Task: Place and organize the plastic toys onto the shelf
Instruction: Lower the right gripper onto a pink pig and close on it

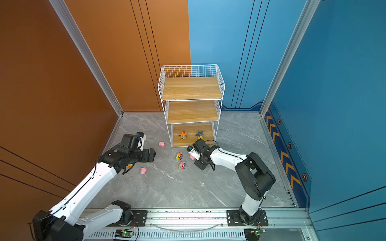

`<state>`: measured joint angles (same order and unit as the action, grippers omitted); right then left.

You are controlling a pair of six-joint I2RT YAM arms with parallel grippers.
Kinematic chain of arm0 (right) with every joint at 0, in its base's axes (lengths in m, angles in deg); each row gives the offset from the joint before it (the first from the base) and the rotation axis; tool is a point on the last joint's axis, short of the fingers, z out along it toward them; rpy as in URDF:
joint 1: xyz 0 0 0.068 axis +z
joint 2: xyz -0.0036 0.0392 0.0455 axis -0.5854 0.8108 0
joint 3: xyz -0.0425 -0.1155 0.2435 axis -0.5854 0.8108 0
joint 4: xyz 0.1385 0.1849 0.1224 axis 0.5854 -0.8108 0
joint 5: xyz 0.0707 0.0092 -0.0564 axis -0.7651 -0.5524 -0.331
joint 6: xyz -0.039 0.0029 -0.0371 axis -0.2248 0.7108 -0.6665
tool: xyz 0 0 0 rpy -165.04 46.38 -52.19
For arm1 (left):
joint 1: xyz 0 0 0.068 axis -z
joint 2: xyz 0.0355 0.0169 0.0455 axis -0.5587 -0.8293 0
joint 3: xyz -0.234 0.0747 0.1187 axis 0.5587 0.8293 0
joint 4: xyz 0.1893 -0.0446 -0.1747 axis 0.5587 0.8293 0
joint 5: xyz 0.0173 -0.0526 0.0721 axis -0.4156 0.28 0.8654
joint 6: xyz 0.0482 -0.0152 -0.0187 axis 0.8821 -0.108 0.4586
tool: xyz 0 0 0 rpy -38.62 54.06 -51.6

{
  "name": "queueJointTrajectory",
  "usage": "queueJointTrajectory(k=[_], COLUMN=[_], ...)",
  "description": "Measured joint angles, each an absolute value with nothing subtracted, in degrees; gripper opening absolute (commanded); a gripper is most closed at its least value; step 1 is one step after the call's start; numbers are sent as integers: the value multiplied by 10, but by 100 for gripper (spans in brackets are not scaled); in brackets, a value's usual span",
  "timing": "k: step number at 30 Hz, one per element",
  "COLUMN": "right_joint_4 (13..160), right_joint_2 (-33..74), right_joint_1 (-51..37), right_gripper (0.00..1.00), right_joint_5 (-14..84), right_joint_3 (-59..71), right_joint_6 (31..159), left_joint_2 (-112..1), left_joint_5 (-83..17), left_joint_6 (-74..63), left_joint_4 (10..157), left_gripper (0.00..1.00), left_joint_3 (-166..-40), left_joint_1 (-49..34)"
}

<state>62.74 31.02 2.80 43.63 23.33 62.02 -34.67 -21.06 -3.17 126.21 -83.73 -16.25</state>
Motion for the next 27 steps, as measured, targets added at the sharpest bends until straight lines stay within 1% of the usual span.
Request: queueJointTrajectory(k=[5, 14, 16, 21, 24, 27], right_joint_4=[623, 615, 615, 615, 637, 708], right_joint_2=[311, 322, 322, 301, 258, 199], right_joint_1=[31, 36, 36, 36, 36, 36], right_gripper=[25, 26, 28, 37, 43, 50], right_joint_5=[437, 434, 435, 422, 415, 413], right_joint_3=[220, 208, 208, 219, 242, 294], right_joint_6=[651, 743, 762, 804, 815, 823], left_joint_2=[-340, -334, -334, -336, -342, -347], left_joint_5=[-211, -215, -216, -217, -216, -214], left_joint_6=[-32, -32, -34, -37, -42, -43], left_joint_4=[1261, 1261, 1260, 1260, 1261, 1260], left_gripper=[97, 97, 97, 96, 97, 98], left_joint_3=[-836, -834, -833, -827, -822, -820], left_joint_1=[-161, -154, -151, -133, -114, -95])
